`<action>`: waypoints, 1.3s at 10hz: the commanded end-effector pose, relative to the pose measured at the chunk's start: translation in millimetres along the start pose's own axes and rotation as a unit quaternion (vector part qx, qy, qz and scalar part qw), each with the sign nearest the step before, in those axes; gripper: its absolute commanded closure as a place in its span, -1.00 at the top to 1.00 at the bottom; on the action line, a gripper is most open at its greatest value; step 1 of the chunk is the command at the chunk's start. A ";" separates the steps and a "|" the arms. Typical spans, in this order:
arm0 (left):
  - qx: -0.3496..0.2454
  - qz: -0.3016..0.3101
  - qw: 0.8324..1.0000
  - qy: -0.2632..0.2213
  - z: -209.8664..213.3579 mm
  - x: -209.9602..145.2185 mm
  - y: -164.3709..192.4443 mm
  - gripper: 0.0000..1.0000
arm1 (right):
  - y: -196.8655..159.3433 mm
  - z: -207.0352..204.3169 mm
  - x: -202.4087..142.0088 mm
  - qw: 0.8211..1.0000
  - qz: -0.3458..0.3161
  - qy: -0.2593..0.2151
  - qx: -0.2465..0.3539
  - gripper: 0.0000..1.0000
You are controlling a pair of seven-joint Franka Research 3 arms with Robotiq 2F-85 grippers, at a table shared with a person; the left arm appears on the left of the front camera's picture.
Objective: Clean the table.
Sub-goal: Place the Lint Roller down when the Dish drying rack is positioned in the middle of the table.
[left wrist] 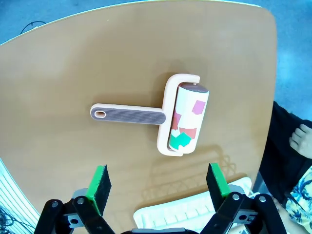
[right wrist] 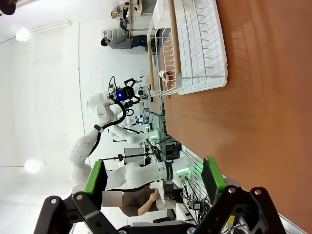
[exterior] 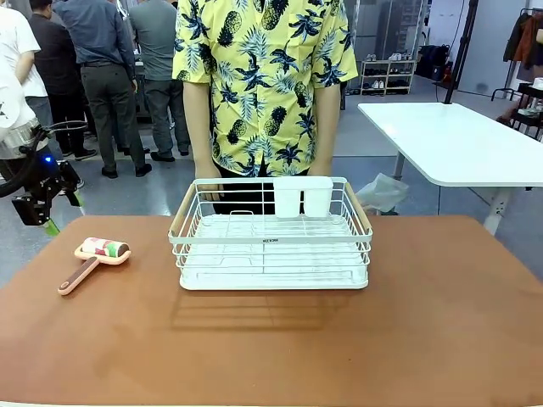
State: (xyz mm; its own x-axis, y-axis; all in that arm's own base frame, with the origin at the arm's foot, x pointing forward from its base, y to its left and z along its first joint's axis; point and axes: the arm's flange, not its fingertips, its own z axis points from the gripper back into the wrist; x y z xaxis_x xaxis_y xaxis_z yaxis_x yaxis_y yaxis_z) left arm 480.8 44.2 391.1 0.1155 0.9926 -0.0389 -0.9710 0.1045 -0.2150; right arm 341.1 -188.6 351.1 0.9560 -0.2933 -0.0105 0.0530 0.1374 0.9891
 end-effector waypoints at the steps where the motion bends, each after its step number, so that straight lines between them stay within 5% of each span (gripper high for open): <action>1: 0.015 0.008 1.000 -0.006 1.8 0.4 0.8 1.00 | 2.9 0.3 -1.8 1.000 0.002 -0.001 0.001 1.00; 13: 0.000 0.000 1.000 0.000 0.0 0.0 0.0 1.00 | 2.9 0.3 -1.8 1.000 0.002 -0.001 0.001 1.00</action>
State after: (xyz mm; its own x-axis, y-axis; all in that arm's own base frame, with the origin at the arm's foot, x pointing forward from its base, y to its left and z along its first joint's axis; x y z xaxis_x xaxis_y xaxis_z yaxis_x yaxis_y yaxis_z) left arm 480.9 43.6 390.2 0.1163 0.9924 -0.0395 -0.9714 0.1053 -0.2127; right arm 341.1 -188.6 351.1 0.9560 -0.2933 -0.0105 0.0530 0.1374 0.9891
